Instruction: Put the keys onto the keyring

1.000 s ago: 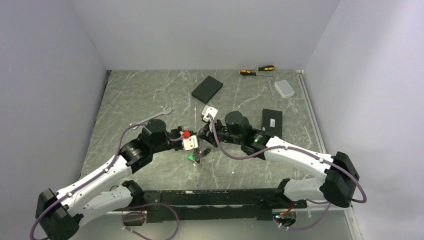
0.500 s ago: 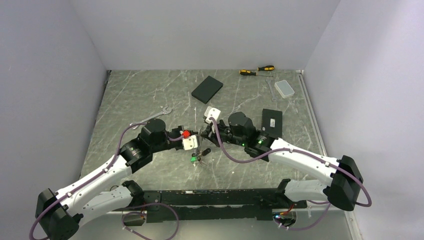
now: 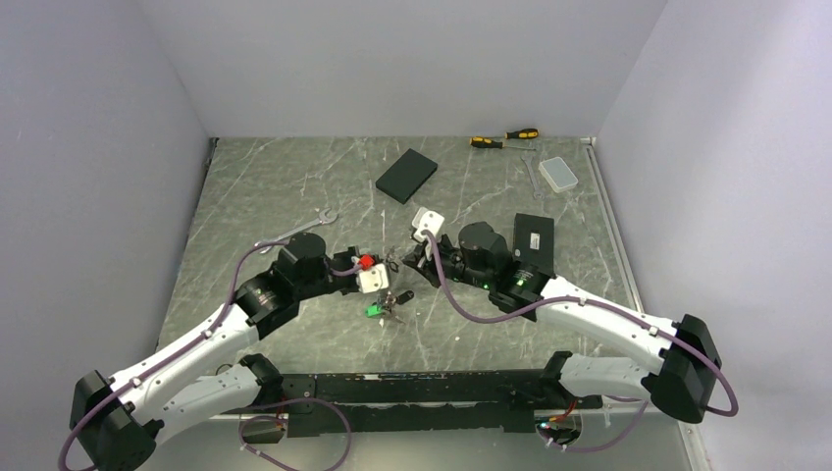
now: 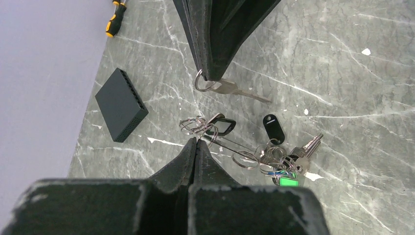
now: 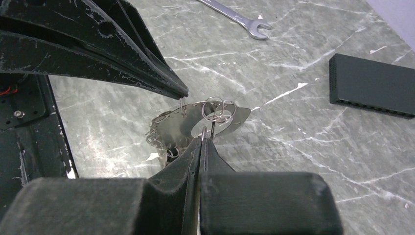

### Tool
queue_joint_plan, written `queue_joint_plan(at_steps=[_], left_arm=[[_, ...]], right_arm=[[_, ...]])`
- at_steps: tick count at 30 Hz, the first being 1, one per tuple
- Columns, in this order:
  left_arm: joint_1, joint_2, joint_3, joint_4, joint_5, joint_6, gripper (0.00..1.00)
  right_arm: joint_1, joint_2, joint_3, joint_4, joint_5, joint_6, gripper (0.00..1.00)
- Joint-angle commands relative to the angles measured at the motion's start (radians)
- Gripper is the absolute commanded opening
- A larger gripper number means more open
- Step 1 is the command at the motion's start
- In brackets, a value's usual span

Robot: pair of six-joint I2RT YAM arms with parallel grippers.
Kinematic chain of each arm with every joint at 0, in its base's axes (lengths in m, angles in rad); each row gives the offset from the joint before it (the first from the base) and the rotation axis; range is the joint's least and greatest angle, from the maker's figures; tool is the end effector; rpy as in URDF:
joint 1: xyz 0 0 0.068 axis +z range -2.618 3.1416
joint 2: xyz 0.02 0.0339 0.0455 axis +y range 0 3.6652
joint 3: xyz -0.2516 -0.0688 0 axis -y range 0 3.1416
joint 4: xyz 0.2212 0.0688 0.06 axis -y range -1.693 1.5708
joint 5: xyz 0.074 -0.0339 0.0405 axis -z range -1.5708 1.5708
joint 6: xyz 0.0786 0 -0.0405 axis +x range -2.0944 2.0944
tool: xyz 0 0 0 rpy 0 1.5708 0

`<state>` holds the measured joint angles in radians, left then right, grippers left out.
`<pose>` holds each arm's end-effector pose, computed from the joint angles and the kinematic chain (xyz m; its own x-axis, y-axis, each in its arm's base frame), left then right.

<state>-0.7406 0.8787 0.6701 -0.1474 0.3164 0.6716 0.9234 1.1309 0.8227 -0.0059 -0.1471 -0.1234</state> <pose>0.1515 -0.1716 0.2683 0.3316 0.4981 -0.8012 0.8305 0.2487 0.4983 0.1634 0.2352 0.2843 -0.0775 -0.3043 -0.9494 -0.8894 0.4514 -0.0721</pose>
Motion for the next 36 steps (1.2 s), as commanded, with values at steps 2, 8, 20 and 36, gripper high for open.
queue_joint_plan(at_steps=[2,8,20,36], left_arm=[[0.003,-0.055,-0.008,0.071,0.057,0.047,0.00],[0.004,-0.130,-0.085,0.163,0.120,0.101,0.00],[0.028,-0.193,-0.119,0.199,0.334,0.129,0.00],[0.076,-0.178,-0.131,0.280,0.479,0.057,0.00]], right_arm=[[-0.007,-0.043,-0.018,0.072,-0.048,-0.023,0.00],[-0.008,-0.125,-0.100,0.173,-0.144,-0.060,0.00],[-0.012,-0.192,-0.110,0.140,-0.322,-0.137,0.00],[-0.014,-0.177,-0.076,0.119,-0.347,-0.151,0.00]])
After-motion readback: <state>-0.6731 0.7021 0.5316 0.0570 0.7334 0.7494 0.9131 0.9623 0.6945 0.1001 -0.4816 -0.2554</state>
